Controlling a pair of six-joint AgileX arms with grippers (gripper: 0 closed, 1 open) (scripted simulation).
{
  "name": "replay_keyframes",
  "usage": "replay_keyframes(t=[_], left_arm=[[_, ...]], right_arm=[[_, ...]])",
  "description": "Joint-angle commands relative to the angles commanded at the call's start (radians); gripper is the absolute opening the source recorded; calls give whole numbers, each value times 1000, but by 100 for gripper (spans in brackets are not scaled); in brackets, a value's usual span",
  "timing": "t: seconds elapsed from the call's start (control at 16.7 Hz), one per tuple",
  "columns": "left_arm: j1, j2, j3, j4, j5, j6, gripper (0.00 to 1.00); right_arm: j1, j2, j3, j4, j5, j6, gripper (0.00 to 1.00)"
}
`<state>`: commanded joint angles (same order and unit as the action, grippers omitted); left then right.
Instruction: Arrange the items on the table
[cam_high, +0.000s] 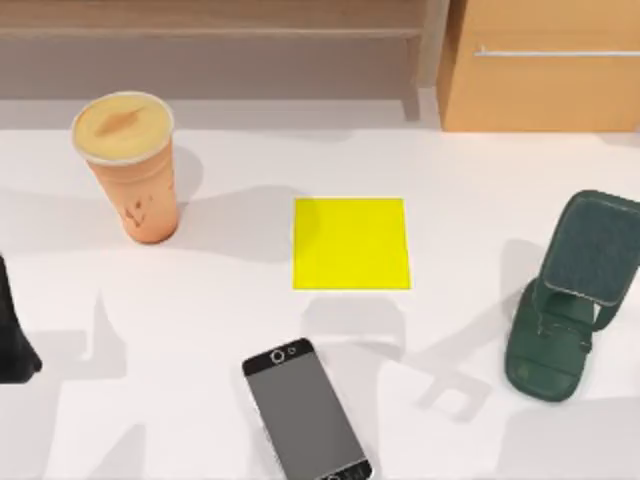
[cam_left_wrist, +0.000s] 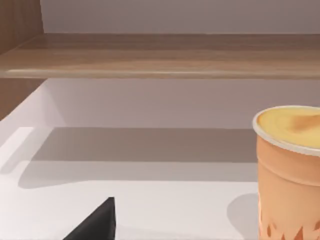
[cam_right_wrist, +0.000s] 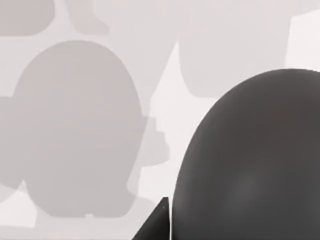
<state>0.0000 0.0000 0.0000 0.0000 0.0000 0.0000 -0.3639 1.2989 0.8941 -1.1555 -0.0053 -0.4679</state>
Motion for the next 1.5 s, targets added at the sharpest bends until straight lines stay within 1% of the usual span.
replay_keyframes(t=[0.36, 0.48, 0.6, 0.72, 0.9, 1.5], left_arm=[[0, 0, 0, 0, 0, 0, 100], [0, 0, 0, 0, 0, 0, 100], [0, 0, 0, 0, 0, 0, 100], [0, 0, 0, 0, 0, 0, 100], [0, 0, 0, 0, 0, 0, 100], [0, 0, 0, 0, 0, 0, 100]], right_arm=[[6, 9, 8, -2, 0, -8, 0], [28, 45, 58, -12, 1, -58, 0], [66, 107, 145, -29, 4, -146, 0], [118, 192, 263, -54, 7, -264, 0], [219, 355, 488, -101, 12, -489, 0], [654, 1032, 1384, -310, 20, -1390, 0]])
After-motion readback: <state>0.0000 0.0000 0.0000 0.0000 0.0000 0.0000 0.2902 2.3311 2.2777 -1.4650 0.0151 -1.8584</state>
